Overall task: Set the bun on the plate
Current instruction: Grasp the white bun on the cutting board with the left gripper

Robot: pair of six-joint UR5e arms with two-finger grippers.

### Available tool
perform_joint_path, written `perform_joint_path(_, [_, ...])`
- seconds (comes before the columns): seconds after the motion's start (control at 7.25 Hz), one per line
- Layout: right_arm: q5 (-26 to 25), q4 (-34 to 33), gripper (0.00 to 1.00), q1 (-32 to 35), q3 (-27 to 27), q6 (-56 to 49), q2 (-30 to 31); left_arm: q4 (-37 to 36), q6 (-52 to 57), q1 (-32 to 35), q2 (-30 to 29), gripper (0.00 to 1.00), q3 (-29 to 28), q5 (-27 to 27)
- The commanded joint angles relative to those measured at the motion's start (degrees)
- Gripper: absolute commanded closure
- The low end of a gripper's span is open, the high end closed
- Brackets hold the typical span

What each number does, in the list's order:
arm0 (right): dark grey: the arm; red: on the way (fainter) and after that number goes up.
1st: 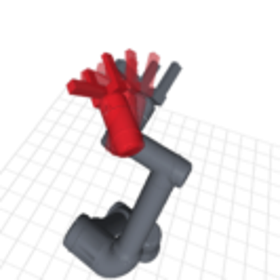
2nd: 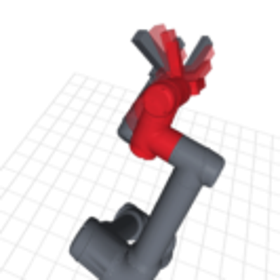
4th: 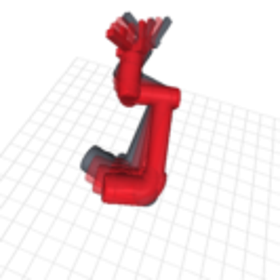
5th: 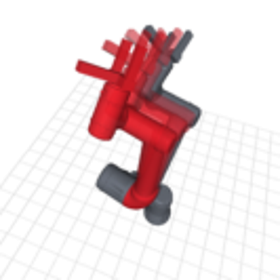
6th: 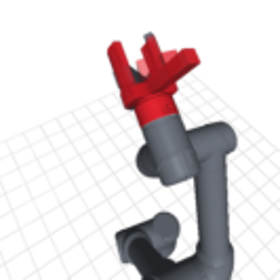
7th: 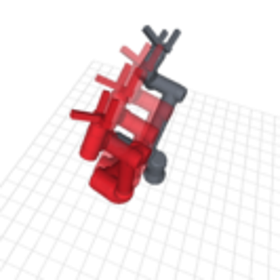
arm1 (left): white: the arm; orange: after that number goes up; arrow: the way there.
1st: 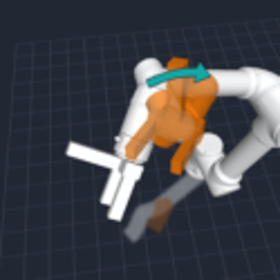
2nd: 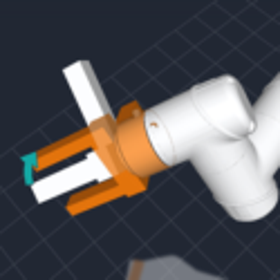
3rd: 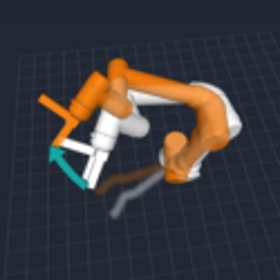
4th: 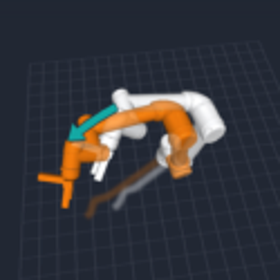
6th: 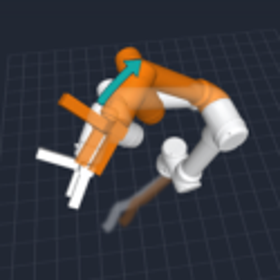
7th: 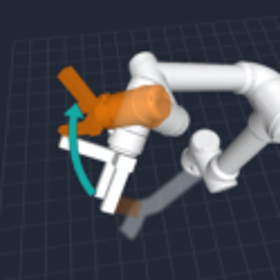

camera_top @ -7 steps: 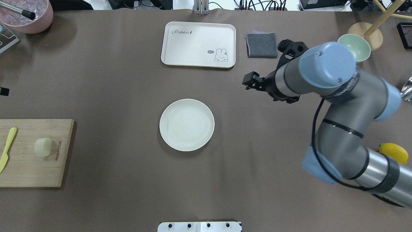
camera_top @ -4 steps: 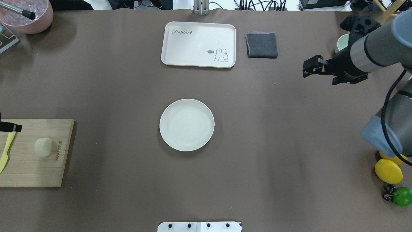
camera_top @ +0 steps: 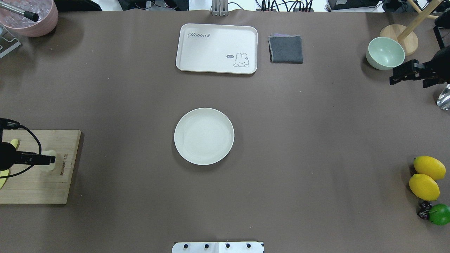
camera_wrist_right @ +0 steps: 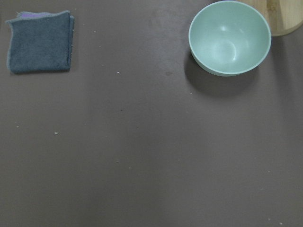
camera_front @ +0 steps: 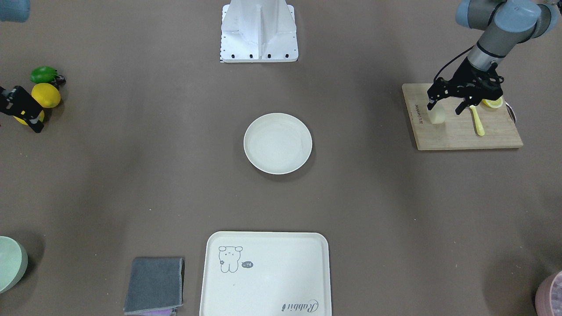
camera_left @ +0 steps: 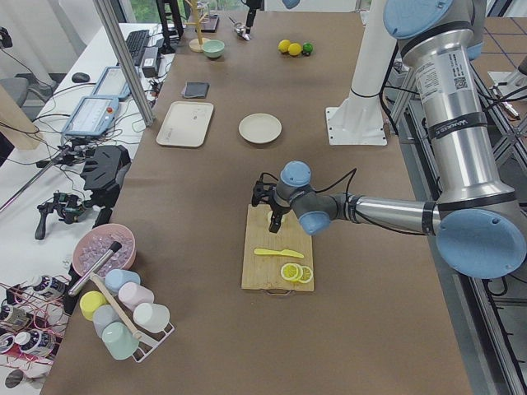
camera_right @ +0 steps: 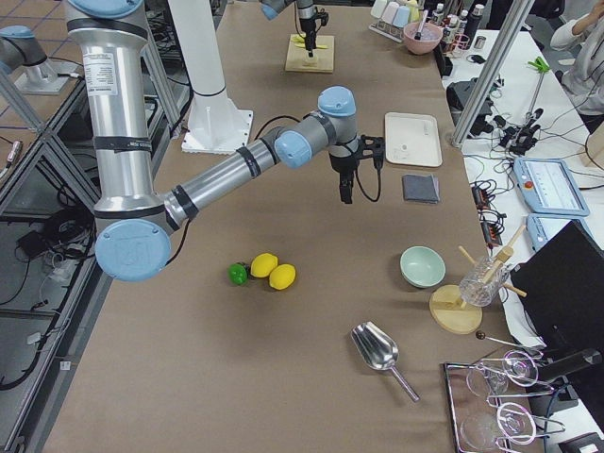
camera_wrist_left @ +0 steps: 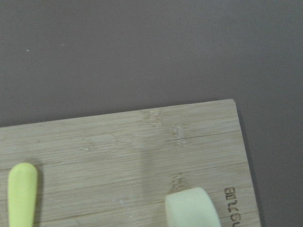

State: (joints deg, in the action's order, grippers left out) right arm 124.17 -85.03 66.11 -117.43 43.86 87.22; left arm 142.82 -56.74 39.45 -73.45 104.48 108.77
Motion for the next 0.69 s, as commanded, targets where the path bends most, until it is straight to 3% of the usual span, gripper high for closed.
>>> perform_joint_path(0.0, [0.9, 0.0, 0.00, 1.6, 0.1, -2.4, 1.5, 0.0, 0.0, -2.4, -0.1, 0.14, -0.5, -1.6])
perform_joint_path(0.14, [0.9, 0.0, 0.00, 1.6, 0.1, -2.3, 1.5, 0.1, -0.2, -3.5, -0.2, 0.26, -0.7, -3.6])
perform_joint_path(0.41, [1.0, 0.0, 0.00, 2.0, -0.2, -2.3, 1.9, 0.2, 0.0, -3.5, -0.3, 0.75, -0.3, -3.5])
perform_joint_path(0.55, [1.5, 0.0, 0.00, 2.1, -0.2, -2.3, 1.9, 0.2, 0.0, -3.4, -0.3, 0.93, -0.2, -3.4])
